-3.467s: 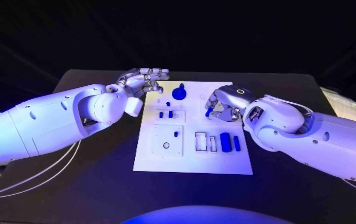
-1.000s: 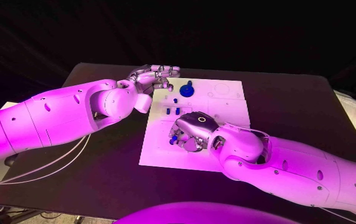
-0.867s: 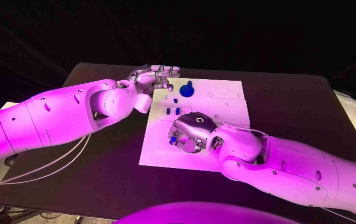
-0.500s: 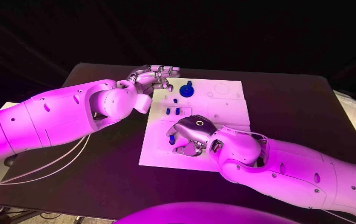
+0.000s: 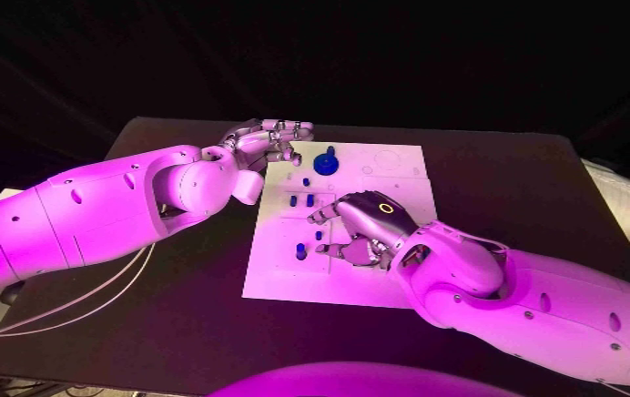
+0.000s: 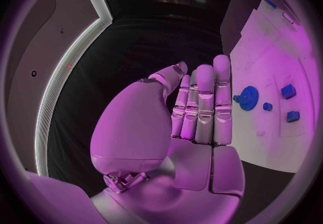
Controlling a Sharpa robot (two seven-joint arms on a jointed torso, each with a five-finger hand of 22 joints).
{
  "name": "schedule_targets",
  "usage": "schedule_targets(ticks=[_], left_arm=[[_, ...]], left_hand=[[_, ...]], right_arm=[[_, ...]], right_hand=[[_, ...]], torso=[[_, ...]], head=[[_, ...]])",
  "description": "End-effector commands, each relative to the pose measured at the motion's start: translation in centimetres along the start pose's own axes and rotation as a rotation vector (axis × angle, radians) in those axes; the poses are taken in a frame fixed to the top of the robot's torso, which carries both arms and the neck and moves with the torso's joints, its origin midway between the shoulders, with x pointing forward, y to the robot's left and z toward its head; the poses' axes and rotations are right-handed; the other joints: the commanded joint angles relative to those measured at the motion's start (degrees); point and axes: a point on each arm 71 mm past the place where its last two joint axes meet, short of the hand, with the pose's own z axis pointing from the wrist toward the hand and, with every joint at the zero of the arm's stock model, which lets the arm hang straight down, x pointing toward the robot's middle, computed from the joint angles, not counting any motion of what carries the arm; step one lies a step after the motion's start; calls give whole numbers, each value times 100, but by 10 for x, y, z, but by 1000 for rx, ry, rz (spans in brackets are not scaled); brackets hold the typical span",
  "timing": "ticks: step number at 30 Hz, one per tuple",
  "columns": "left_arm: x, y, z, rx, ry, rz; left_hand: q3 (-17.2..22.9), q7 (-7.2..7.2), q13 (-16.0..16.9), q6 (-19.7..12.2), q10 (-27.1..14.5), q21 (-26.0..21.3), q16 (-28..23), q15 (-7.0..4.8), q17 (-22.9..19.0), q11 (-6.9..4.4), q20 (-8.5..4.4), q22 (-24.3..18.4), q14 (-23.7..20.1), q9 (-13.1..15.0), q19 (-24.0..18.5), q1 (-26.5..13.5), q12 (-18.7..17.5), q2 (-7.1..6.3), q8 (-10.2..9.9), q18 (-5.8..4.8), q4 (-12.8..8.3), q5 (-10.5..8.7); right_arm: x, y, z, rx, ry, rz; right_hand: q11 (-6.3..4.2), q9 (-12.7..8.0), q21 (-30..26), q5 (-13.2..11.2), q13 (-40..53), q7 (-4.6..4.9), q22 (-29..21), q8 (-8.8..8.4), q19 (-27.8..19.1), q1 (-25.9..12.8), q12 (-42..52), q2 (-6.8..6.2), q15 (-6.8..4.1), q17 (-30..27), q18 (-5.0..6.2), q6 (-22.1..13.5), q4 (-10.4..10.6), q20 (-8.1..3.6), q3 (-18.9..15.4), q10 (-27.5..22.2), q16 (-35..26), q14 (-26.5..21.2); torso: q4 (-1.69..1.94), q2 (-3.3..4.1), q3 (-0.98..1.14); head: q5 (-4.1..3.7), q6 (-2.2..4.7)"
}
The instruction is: Assemble the parts on the task board
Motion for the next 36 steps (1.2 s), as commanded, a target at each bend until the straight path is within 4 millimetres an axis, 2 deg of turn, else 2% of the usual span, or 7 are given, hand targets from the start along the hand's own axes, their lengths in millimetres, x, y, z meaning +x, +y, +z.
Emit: schedule_targets(ticks=[1, 5, 10, 13, 17, 20, 36], left_arm=[[2, 0, 0, 1, 23, -2], [2, 0, 0, 1, 22, -2], [3, 0, -1, 1, 23, -2], [3, 0, -1, 1, 24, -2], [3, 0, -1, 0, 26, -3], [3, 1, 0, 0, 28, -4], [2, 1, -1, -2, 28, -4]], left_hand=[[-36, 31, -6, -15, -38, -30, -20, -3, -9, 5, 0, -8, -52, -9, -38, -3, 33, 64, 23, 65, -14, -23], [-36, 31, -6, -15, -38, -30, -20, -3, -9, 5, 0, -8, -52, -9, -38, -3, 33, 64, 23, 65, -14, -23], [-36, 31, -6, -15, -38, -30, -20, -3, -9, 5, 0, -8, -52, -9, -38, -3, 33, 64, 23, 65, -14, -23], [-36, 31, -6, -15, -38, -30, -20, -3, -9, 5, 0, -8, -52, -9, -38, -3, 33, 64, 23, 65, -14, -23], [-38, 28, -6, -12, -39, -33, -20, -1, -14, 5, 2, -11, -55, -8, -39, -4, 37, 71, 26, 65, -13, -23], [-38, 28, -6, -12, -39, -33, -20, -1, -14, 5, 2, -11, -55, -8, -39, -4, 37, 71, 26, 65, -13, -23], [-38, 28, -6, -12, -39, -33, -20, -1, -14, 5, 2, -11, -55, -8, -39, -4, 37, 71, 26, 65, -13, -23]], right_arm=[[-13, -17, -11, 88, 32, 99], [-27, -43, -31, 223, 94, 118], [-37, -69, -58, 380, 132, 113], [-39, -79, -72, 457, 147, 104], [-39, -86, -83, 530, 174, 75], [-38, -88, -88, 565, 188, 44], [-22, -85, -83, 586, 240, 0]], right_hand=[[-31, 9, 91, 40, 8, -1, 102, 40, 107, -22, 103, 68, -41, 81, 28, 87, 32, -10, -49, 233, 64, 60], [-214, 49, 597, 145, 168, -88, 946, 161, 563, -178, 515, 103, -165, 854, -117, 393, 174, -95, -85, 1186, 712, 281], [-457, 58, 1026, 474, 705, -299, 1624, 256, 902, -572, 1201, -72, -374, 1403, -240, 518, 479, -313, -402, 2110, 1194, 380], [-529, 74, 1277, 685, 2306, -372, 2045, 343, 1070, -753, 2709, -110, -438, 1888, -320, 536, 702, -396, -670, 2356, 1578, 428], [-534, 135, 1441, 1053, 5110, -375, 2292, 547, 1100, -874, 5165, -7, -427, 2405, -350, 494, 1145, -403, -1136, 2211, 1977, 444], [-524, 180, 1520, 1070, 5833, -384, 2447, 673, 1163, -823, 5742, 52, -438, 2557, -382, 464, 1353, -378, -1371, 2178, 2105, 458], [-538, 271, 1648, 1131, 6465, -409, 2708, 876, 1281, -827, 6184, 213, -434, 2801, -427, 474, 1527, -386, -1679, 2254, 2280, 485]], torso=[[-28, -20, -5], [-66, -44, -17], [-112, -56, -23], [-129, -56, -24], [-147, -60, -31], [-152, -63, -38], [-142, -61, -39]], head=[[-70, 14], [-160, 24], [-235, 48], [-254, 57], [-259, 64], [-268, 65], [-265, 63]])
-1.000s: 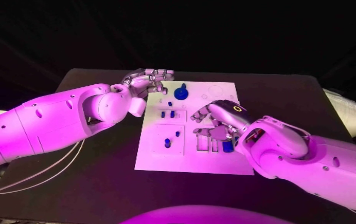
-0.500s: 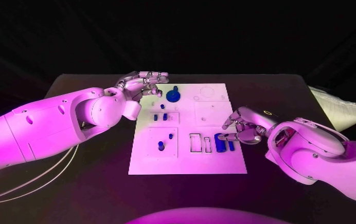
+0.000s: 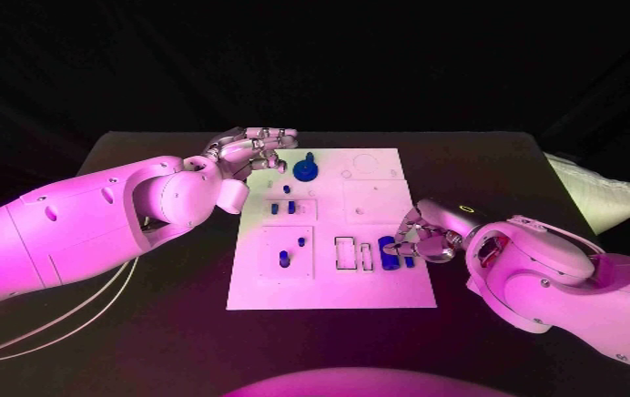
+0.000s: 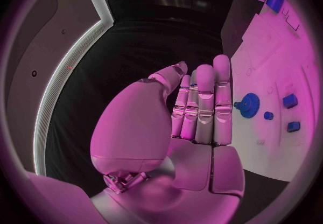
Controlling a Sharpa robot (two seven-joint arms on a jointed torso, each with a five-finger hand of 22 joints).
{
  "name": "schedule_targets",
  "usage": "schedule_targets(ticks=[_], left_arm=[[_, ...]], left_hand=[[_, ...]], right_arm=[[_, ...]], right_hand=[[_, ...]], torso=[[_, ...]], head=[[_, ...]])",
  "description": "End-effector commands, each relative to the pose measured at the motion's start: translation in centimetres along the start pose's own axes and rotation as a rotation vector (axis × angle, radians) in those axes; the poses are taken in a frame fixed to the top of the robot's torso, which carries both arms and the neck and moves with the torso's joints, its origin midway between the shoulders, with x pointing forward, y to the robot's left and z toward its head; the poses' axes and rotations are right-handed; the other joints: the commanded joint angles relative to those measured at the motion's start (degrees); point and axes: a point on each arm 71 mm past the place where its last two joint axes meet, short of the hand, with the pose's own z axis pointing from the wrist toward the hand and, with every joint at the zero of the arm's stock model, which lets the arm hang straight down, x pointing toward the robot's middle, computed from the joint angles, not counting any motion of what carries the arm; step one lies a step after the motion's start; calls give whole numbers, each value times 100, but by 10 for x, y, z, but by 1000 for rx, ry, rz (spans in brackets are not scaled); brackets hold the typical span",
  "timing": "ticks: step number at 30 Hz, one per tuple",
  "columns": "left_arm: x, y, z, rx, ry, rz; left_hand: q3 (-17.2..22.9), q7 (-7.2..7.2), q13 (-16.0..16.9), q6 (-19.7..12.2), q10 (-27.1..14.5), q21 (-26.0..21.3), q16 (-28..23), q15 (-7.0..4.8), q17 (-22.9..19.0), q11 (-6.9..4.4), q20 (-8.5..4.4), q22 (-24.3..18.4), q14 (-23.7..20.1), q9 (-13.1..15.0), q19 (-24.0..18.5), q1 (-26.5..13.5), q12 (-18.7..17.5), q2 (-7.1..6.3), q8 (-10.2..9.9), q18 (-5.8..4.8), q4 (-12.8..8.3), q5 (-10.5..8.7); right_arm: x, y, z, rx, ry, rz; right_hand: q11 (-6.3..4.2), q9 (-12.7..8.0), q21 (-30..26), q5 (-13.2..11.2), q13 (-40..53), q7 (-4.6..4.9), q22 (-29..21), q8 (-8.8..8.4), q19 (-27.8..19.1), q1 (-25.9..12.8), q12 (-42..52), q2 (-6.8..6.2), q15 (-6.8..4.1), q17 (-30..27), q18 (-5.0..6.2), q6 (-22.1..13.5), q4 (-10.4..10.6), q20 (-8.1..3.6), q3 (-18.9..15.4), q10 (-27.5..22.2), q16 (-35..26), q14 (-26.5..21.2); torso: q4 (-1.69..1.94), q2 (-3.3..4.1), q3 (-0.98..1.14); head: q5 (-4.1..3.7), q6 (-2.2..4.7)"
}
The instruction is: Assemble the parts on the task board
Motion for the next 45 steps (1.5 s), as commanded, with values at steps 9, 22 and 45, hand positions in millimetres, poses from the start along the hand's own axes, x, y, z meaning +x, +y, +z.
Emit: schedule_targets(ticks=[9, 22, 45], left_arm=[[2, 0, 0, 3, 24, -3], [2, 0, 0, 1, 26, -3], [2, 0, -1, -2, 25, -3]], left_hand=[[-22, 28, -7, -12, -39, -33, -20, -1, -6, 5, 2, -5, -55, -8, -39, -4, 37, 71, 26, 65, 4, -23], [-22, 28, -7, -12, -39, -33, -20, -1, -6, 5, 2, -5, -55, -8, -39, -4, 37, 71, 26, 65, 4, -23], [-31, 25, -7, -6, -46, -40, -20, 1, -14, 4, 4, -11, -58, -6, -41, -10, 44, 76, 31, 65, 5, -24]], right_arm=[[12, 0, 9, 33, 35, -75], [28, 5, 19, 27, 67, -121], [16, 16, 8, -37, -113, 100]], right_hand=[[-6, 18, 32, 34, 18, -28, 20, 47, 49, -1, 9, 99, -26, 122, -70, -7, -5, 8, -66, 41, 49, 386], [-17, 51, 37, 52, 57, -41, 28, 99, 46, 93, -2, 216, -34, 120, -70, 18, -32, 4, -87, 24, 54, 379], [-140, 278, 104, 634, 256, -179, 172, 254, 115, 358, 17, 766, -132, 240, -96, 329, -2, -84, -27, 112, 134, 392]], torso=[[-5, 5, 5], [-3, -1, 3], [-3, -7, -9]], head=[[16, -37], [19, -61], [-3, -53]])
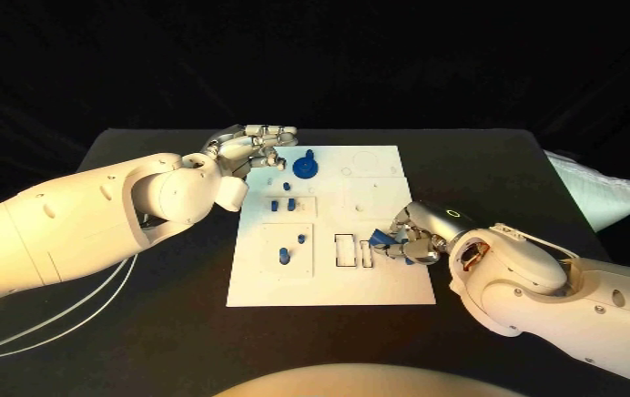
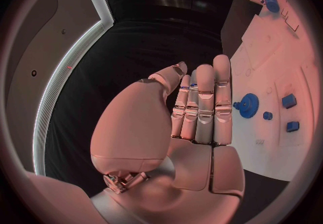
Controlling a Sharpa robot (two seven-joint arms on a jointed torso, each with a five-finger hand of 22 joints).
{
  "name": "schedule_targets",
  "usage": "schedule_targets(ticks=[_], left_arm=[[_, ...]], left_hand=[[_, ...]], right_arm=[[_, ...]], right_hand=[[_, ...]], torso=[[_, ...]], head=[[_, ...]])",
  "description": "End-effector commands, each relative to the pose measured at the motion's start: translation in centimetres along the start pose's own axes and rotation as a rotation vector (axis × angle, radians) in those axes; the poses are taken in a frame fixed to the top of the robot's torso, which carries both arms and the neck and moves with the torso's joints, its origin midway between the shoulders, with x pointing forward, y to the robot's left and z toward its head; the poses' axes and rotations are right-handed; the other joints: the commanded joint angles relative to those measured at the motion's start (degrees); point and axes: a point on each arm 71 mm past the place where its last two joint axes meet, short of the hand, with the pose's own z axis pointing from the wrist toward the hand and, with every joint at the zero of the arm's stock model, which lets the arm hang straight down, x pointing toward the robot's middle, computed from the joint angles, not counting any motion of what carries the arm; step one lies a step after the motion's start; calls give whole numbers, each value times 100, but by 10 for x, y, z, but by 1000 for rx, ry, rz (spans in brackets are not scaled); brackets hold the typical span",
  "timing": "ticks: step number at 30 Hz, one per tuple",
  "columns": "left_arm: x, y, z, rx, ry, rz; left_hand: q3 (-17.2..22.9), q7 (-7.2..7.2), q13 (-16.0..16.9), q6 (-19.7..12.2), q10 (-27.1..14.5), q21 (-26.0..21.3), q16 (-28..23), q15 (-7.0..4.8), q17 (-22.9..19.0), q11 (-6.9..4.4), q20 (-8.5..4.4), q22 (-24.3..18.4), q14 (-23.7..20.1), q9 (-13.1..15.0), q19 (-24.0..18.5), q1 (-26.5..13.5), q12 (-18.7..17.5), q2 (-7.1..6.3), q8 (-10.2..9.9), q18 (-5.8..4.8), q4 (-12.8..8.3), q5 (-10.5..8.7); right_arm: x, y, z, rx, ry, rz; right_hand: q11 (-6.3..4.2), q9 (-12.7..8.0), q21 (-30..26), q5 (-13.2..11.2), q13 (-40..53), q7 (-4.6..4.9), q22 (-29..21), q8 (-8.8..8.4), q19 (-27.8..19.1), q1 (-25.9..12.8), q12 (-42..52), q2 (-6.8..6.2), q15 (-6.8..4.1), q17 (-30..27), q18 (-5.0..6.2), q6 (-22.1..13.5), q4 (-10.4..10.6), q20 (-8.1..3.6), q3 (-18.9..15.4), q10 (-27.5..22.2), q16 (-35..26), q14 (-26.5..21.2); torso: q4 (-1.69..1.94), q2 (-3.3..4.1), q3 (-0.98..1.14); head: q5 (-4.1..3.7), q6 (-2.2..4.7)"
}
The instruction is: Assemble the parts on the task board
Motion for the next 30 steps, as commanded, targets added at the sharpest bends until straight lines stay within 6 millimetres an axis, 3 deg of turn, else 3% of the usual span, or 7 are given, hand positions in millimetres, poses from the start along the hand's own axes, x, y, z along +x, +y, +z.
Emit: schedule_targets(ticks=[1, 11, 17, 22, 30], left_arm=[[3, 0, 0, 3, 23, -3], [3, 0, 0, 2, 22, -3], [4, 0, 1, 1, 26, -3], [5, 1, 1, -1, 30, -4], [6, 1, 1, -3, 33, -5]], left_hand=[[-31, 25, -8, -6, -46, -18, -20, 1, -5, 4, 4, -5, -58, -6, -41, 13, 20, 53, 31, 65, 5, -24], [-35, 26, -9, -8, -50, -21, -19, 1, -9, 5, 5, -8, -60, -7, -41, 10, 22, 55, 31, 66, 5, -24], [-35, 26, -9, -8, -50, -21, -19, 1, -9, 5, 5, -8, -60, -7, -41, 10, 22, 55, 31, 66, 5, -24], [-39, 28, -9, -10, -52, -23, -19, 2, -11, 6, 5, -10, -61, -7, -41, 7, 24, 56, 31, 66, 6, -24], [-39, 28, -9, -10, -52, -23, -19, 2, -11, 6, 5, -10, -61, -7, -41, 7, 24, 56, 31, 66, 6, -24]], right_arm=[[-4, 7, -2, -37, -52, 97], [4, 15, 3, -40, 38, 115], [11, 26, 9, -47, 72, 112], [15, 32, 13, -45, 102, 94], [18, 37, 17, -43, 113, 64]], right_hand=[[-118, 42, 27, 58, -12, -64, 7, 5, 33, 137, -11, 331, -42, 244, -98, 111, 46, -4, 0, 76, 36, 382], [-134, 103, 31, 48, -33, -86, 17, 6, 37, -43, -83, 446, -53, 248, -100, 176, 51, -13, -65, 77, 39, 381], [-165, 160, 32, 23, -9, -127, 22, 37, 38, -140, -94, 535, -75, 262, -100, 281, 50, -28, -102, 100, 47, 382], [-207, 228, 32, 10, 151, -177, 27, 69, 41, -295, 36, 622, -108, 294, -101, 395, 54, -57, -175, 200, 65, 387], [-237, 283, 41, -10, 253, -209, 52, 84, 55, -449, 104, 673, -133, 336, -106, 464, 56, -83, -269, 266, 87, 393]], torso=[[6, 4, -2], [3, 1, -10], [11, 8, -1], [18, 6, -13], [1, 5, -5]], head=[[-8, 7], [9, -7], [15, -10], [10, -25], [35, -61]])
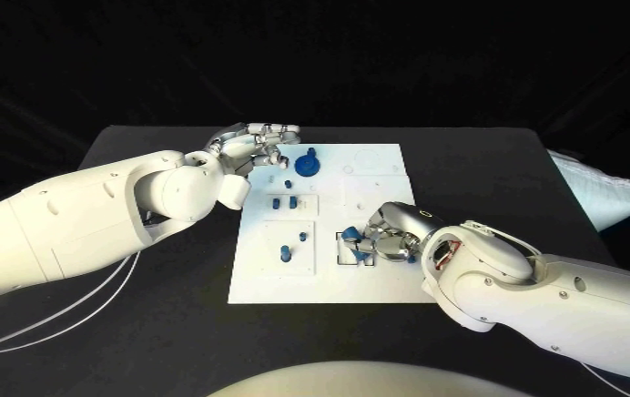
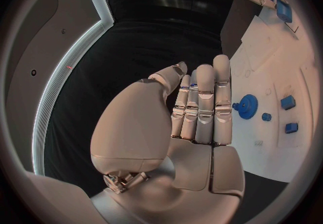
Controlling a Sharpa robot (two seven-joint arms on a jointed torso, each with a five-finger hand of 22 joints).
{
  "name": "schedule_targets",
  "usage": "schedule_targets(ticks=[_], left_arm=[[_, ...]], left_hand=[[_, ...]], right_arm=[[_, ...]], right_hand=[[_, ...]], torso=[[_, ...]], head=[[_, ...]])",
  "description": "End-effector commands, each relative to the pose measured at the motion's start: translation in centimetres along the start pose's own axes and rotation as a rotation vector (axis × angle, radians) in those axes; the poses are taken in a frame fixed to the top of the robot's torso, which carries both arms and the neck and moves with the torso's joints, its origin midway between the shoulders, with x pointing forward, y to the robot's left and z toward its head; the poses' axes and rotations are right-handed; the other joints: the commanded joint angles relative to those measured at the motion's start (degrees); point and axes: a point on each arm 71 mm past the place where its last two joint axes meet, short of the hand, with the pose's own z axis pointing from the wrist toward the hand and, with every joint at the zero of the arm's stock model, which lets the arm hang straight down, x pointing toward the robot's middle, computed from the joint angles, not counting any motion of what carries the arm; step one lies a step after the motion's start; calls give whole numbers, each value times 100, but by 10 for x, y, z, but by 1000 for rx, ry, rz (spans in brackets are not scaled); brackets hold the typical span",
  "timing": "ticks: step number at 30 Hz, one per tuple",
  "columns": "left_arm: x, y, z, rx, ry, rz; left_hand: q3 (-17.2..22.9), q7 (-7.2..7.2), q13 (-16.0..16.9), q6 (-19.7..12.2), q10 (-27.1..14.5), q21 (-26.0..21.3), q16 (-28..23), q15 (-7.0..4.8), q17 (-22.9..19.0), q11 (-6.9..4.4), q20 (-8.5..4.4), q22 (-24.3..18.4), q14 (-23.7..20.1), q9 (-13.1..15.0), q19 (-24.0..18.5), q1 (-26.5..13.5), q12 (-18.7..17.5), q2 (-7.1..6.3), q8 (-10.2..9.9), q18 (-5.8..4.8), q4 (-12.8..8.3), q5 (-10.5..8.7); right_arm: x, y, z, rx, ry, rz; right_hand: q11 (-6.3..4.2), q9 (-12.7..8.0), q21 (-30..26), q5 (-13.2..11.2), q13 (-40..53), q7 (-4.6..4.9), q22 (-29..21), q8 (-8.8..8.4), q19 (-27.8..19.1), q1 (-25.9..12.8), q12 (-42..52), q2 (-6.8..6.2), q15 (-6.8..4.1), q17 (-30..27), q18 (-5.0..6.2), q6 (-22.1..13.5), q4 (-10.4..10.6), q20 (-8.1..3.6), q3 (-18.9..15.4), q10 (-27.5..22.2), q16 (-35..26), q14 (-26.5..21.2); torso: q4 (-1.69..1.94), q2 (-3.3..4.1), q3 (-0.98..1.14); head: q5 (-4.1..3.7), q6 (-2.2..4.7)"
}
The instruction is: Assemble the parts on the task board
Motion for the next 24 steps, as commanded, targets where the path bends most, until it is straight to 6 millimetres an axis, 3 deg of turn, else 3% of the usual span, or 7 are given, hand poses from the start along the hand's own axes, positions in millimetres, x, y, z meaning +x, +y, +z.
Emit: schedule_targets(ticks=[1, 10, 13, 19, 24], left_arm=[[4, 0, 0, 2, 26, -3], [4, 0, 0, 1, 28, -3], [4, 0, 0, 1, 27, -3], [4, 0, 0, 1, 28, -3], [4, 0, 0, 1, 27, -3]], left_hand=[[-39, 28, -9, -11, -52, -23, -19, -18, -5, 6, 6, -5, -41, -7, -42, 7, 25, 56, 31, 65, 6, -24], [-40, 28, -9, -11, -54, -24, -16, -18, -6, 6, 6, -6, -39, -7, -41, 5, 27, 60, 31, 66, 8, -24], [-40, 28, -9, -11, -54, -24, -16, -18, -6, 6, 6, -6, -39, -7, -41, 5, 27, 60, 31, 66, 8, -24], [-40, 28, -9, -11, -54, -24, -16, -18, -6, 6, 6, -6, -39, -7, -41, 5, 27, 60, 31, 66, 8, -24], [-40, 28, -9, -11, -54, -24, -16, -18, -6, 6, 6, -6, -39, -7, -41, 5, 27, 60, 31, 66, 8, -24]], right_arm=[[3, 1, 1, 12, 27, -38], [4, 4, 3, 11, 26, -65], [3, 3, 4, 11, 21, -78], [2, 3, 4, 5, 3, -99], [1, 6, 3, -8, -11, -100]], right_hand=[[-197, 16, 15, -30, -3, -257, 10, 37, 13, 22, 9, 122, -45, 333, -106, 308, -1, -43, -66, 228, 20, 400], [-208, 97, 11, -300, 36, -269, 14, 22, 15, -320, -41, 111, -56, 348, -107, 337, 1, -59, -340, 255, 26, 400], [-206, 132, 7, -556, 48, -270, 10, 14, 13, -491, -69, 125, -57, 343, -106, 343, 3, -59, -475, 260, 22, 398], [-194, 206, -16, -1431, 27, -254, -23, -17, -8, -930, -199, 21, -46, 297, -99, 320, -4, -52, -882, 240, -10, 387], [-184, 235, -41, -1599, -7, -244, -67, -37, -33, -1053, -290, -52, -39, 250, -90, 298, -3, -45, -1005, 217, -41, 378]], torso=[[-5, -3, -1], [-2, -7, 1], [-9, -4, -1], [-7, -4, 3], [-8, 0, 5]], head=[[4, -33], [13, -45], [11, -36], [3, -27], [4, -23]])
